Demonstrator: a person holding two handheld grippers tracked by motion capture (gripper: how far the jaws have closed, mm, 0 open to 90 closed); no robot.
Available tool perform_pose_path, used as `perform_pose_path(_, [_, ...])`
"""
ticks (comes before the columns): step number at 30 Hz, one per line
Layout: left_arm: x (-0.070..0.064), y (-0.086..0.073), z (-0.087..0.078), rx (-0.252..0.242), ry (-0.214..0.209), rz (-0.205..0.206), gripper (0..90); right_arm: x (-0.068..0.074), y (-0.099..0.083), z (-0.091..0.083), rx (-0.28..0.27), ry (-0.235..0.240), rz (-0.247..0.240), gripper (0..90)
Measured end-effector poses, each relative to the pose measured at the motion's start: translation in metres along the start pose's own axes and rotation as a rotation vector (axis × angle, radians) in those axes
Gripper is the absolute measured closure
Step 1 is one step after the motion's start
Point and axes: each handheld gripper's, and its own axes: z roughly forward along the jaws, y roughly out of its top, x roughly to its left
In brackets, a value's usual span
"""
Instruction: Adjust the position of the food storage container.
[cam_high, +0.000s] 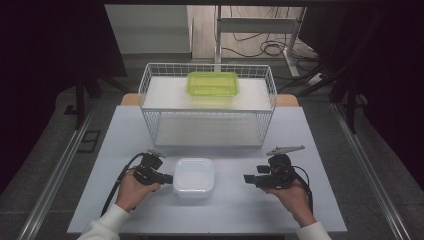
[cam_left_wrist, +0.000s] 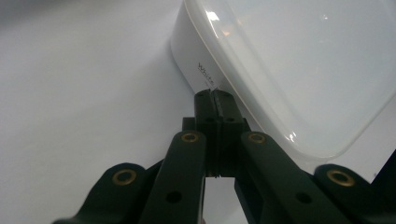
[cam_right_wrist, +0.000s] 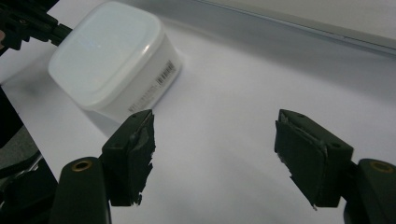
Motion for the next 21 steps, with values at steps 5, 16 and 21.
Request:
perform_pose_path(5, [-0.013,0.010,0.010,-0.002,-0.015,0.014,90.0,-0.002,-0.001,0.001,0.003,-0.002,0.005,28.8])
perform_pose_path(16, [-0.017,0.016,0.017,-0.012,-0.026,0.008,90.0,-0.003,-0.002,0.002,0.010,-0.003,0.010,28.7])
perform_pose_path(21, [-0.019,0.016,0.016,-0.024,-0.036,0.008,90.0,-0.003,-0.002,0.002,0.009,-0.004,0.010,28.5])
